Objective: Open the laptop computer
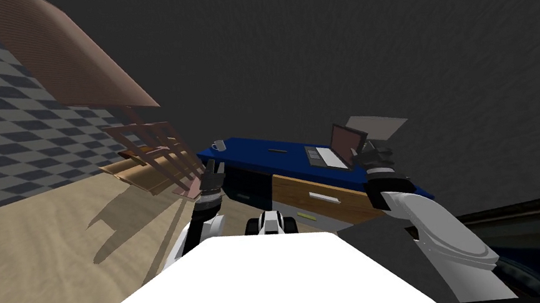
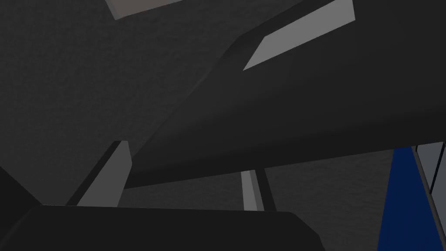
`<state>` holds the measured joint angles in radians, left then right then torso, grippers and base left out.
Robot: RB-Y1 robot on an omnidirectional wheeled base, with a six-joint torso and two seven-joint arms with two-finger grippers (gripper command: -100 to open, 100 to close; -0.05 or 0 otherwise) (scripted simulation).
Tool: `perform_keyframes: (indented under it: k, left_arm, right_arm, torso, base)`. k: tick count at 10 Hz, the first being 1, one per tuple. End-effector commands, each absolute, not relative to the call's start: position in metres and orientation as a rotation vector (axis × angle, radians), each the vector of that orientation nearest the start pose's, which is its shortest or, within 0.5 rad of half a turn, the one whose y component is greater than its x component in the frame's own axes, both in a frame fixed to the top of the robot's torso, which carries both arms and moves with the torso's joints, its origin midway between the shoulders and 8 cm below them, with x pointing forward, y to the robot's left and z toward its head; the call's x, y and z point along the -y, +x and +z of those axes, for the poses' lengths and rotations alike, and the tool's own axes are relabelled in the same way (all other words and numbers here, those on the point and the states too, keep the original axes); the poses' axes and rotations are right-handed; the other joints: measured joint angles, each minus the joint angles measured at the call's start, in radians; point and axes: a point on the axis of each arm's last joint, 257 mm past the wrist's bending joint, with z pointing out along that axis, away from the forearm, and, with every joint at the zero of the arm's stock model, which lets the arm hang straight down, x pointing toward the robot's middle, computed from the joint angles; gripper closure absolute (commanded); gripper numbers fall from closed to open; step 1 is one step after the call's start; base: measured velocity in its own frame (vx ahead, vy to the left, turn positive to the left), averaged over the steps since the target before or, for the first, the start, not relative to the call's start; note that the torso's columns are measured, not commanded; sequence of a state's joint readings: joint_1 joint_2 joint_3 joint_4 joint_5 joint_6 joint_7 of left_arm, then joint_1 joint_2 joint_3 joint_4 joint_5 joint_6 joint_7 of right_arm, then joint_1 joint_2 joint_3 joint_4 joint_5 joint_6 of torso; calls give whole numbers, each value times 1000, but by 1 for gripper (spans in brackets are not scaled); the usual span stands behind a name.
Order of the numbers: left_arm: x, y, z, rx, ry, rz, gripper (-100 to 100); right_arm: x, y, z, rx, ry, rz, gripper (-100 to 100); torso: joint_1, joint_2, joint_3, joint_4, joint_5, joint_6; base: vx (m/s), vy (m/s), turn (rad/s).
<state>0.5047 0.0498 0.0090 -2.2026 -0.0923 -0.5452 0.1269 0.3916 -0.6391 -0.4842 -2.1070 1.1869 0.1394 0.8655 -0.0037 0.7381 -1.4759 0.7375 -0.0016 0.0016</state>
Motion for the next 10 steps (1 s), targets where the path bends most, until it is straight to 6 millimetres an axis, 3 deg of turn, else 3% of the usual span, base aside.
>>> perform_keyframes:
  k: [1, 3, 10]
  left_arm:
    - [-269, 352, -5, -706, -644, -1347, 0]
    - [-269, 352, -5, -706, -644, -1347, 0]
    - [-269, 352, -5, -706, -644, -1347, 0]
  right_arm:
    - [500, 395, 38, -1109, -680, -1391, 100]
    - [497, 395, 37, -1106, -691, -1395, 100]
    - [459, 389, 13, -1034, -912, -1567, 100]
  torso:
    - [1, 1, 1, 1, 1, 0]
    - [4, 2, 1, 2, 2, 0]
    - [5, 3, 2, 2, 3, -1]
  base:
    - [-6, -9, 24]
    - [-8, -7, 24]
    - [-13, -18, 51]
